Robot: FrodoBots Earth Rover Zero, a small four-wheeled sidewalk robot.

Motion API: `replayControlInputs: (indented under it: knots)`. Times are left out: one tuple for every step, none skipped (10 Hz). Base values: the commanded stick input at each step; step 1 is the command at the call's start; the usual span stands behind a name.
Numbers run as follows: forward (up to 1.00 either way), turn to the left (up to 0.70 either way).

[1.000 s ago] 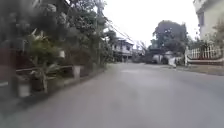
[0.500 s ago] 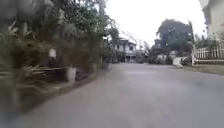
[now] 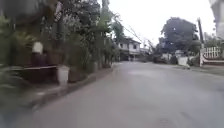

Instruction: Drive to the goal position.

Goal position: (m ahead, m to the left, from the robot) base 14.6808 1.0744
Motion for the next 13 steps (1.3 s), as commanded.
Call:
replayControlInputs:
  knots:
    - [1.00,0.00]
    - [1.00,-0.17]
    - [1.00,-0.40]
    - [1.00,-0.40]
    - [1.00,-0.40]
    - [0.98,-0.39]
    - [0.95,-0.38]
    - [0.95,-0.38]
    - [0.95,-0.38]
    - [0.95,-0.16]
    - [0.95,0.00]
    - [0.95,0.00]
    - [0.95,0.00]
